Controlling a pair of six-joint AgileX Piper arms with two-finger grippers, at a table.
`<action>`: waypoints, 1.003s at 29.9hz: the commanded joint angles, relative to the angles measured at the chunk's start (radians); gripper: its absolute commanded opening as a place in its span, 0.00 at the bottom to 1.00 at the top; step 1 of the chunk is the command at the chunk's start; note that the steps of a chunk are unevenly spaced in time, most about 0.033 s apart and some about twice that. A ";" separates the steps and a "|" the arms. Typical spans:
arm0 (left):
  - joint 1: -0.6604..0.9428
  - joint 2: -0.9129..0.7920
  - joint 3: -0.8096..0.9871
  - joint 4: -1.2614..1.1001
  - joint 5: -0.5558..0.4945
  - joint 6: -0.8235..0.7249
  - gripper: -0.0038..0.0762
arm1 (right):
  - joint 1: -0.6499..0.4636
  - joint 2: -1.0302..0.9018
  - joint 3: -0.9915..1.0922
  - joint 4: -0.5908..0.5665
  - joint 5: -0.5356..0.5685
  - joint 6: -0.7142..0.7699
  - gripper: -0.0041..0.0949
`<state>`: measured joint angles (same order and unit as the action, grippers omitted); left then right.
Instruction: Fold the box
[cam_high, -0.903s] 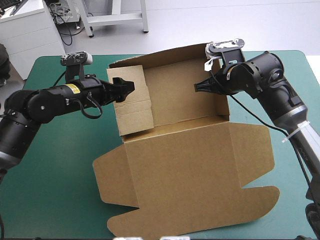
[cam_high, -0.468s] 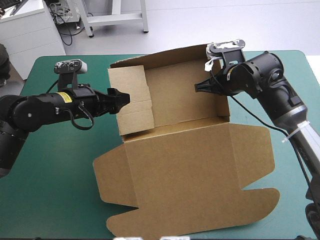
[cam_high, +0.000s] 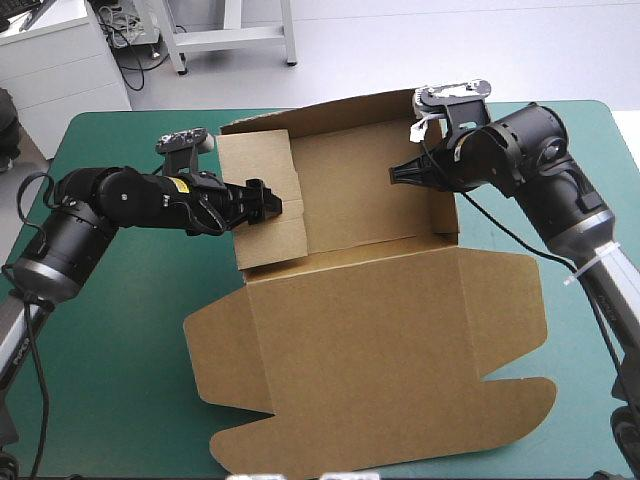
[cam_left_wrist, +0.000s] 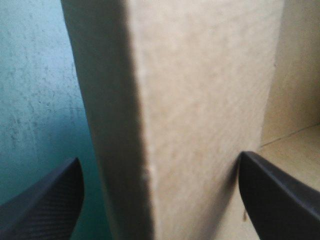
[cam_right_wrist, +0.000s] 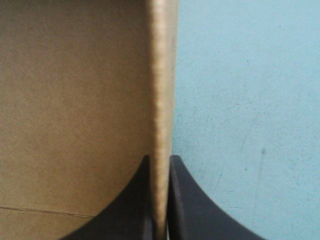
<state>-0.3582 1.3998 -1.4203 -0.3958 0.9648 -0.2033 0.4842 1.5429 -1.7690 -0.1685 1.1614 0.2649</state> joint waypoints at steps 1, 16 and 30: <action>-0.005 -0.011 -0.031 -0.040 -0.063 -0.004 0.79 | -0.001 -0.039 -0.032 -0.004 -0.056 0.011 0.02; -0.005 -0.007 -0.031 -0.075 -0.098 0.000 0.01 | -0.001 -0.039 -0.032 -0.002 -0.050 0.011 0.02; -0.075 0.006 -0.044 0.200 -0.072 -0.101 0.01 | -0.001 -0.037 -0.032 -0.005 0.044 0.018 0.02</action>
<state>-0.4079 1.4411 -1.4172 -0.2121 0.9365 -0.2693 0.4841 1.5388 -1.7709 -0.1754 1.2221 0.2818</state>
